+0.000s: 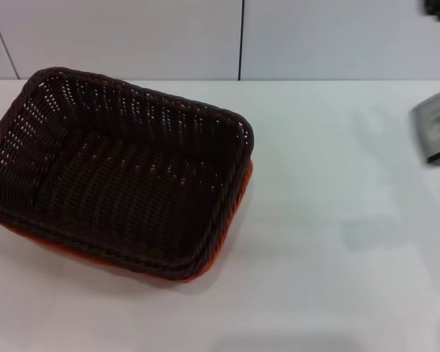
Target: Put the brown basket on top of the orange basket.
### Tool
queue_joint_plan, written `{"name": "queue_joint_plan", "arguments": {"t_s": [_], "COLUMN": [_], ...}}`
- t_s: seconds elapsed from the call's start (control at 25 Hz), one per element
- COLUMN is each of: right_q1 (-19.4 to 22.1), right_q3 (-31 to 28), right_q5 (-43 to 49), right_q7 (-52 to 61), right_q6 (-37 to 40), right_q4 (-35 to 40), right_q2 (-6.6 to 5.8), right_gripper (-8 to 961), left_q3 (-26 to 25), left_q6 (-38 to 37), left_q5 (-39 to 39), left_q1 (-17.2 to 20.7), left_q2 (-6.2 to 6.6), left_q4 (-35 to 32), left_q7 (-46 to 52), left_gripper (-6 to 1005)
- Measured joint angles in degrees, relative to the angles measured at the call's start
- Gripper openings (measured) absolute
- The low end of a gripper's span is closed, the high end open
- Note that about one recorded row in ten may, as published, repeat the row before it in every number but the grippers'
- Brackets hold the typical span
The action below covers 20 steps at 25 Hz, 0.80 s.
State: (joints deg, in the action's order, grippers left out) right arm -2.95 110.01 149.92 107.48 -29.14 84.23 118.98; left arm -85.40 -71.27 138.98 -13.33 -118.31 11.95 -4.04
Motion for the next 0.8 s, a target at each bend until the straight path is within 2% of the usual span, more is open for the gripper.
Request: {"name": "queue_joint_plan", "arguments": {"t_s": [0.2,0.32,0.44,0.56,0.8], "right_q1": [-0.22,-1.69,-4.25,-5.60,-5.83], "right_q3": [0.01,0.12,0.06,0.86,2.05], "right_q5": [-5.00,-5.60,-9.84,-15.55,-17.13], "right_q7": [22.49,38.61,55.37,65.21,64.90], "right_q6": [-21.88,-38.76,-52.07,-57.51,-57.58], "right_q4": [-15.49,-30.23,-44.82,-52.90,-57.96], "right_q2": [0.02,0.17,0.06,0.06,0.30], "right_gripper": [636,636,636,636,636], "left_q3": [-0.12,-0.15,-0.17,-0.19,-0.16], "left_q6": [-0.14,-0.22,-0.02,0.08,0.06], "left_q5": [-0.02,-0.10,-0.21,-0.06,-0.01], "left_q1": [-0.22,-0.35,-0.48,-0.68,-0.87], "left_q2": [0.04,0.09,0.10,0.11,0.07], "left_q4": [0.10,0.36,0.34,0.08,-0.18], "left_q7": [0.00,0.06,0.06,0.02,-0.01], "left_gripper": [785,785,785,785,785]}}
